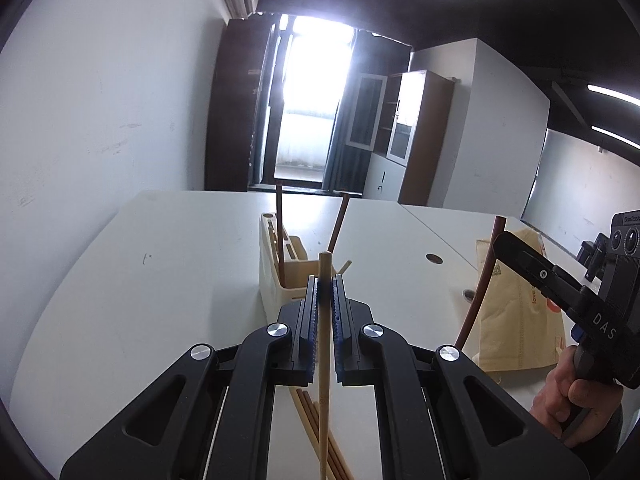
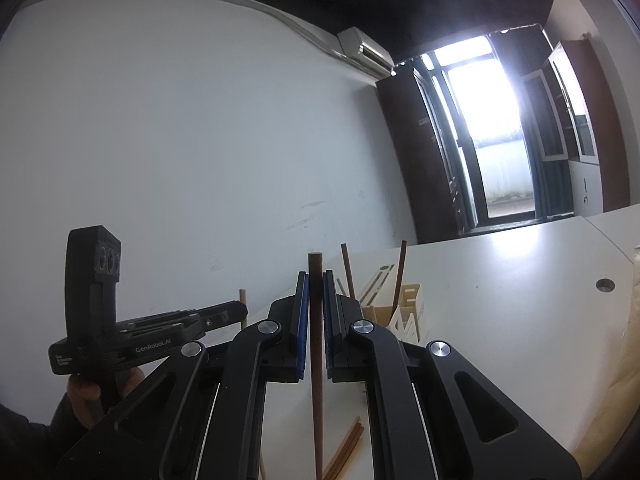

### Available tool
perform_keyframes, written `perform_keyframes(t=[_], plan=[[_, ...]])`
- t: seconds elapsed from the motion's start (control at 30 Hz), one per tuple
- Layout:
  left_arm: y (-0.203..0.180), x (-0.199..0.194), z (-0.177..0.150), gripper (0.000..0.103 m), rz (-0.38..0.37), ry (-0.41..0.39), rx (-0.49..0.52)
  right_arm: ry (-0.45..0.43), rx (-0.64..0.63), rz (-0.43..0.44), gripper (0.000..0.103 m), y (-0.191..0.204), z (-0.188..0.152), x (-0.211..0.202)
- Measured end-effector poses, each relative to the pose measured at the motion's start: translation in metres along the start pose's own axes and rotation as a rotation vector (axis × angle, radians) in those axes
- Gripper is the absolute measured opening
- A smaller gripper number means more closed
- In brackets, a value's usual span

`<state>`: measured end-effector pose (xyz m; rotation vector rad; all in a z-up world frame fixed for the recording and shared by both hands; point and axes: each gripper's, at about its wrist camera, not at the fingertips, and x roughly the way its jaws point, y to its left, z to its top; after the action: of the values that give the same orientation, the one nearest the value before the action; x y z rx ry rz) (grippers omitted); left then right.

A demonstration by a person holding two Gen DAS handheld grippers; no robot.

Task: Organize utensils
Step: 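Lift both held chopsticks upright and carry them over the cream holder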

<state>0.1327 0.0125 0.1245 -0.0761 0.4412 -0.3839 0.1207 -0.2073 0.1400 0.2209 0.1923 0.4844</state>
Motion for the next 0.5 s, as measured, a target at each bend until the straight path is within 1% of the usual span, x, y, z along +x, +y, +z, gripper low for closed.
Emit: perform_keyframes(t=[0.2,0.5], plan=[[-0.006,0.003,0.026,0.006,-0.005,-0.033,0.013,-0.018,-0.027,0.006,0.007,-0.001,0.015,0.01],[-0.016,0.014,0.053,0.006,-0.014,-0.077,0.02,-0.05,-0.066,0.024,0.008,0.003,0.033,0.018]])
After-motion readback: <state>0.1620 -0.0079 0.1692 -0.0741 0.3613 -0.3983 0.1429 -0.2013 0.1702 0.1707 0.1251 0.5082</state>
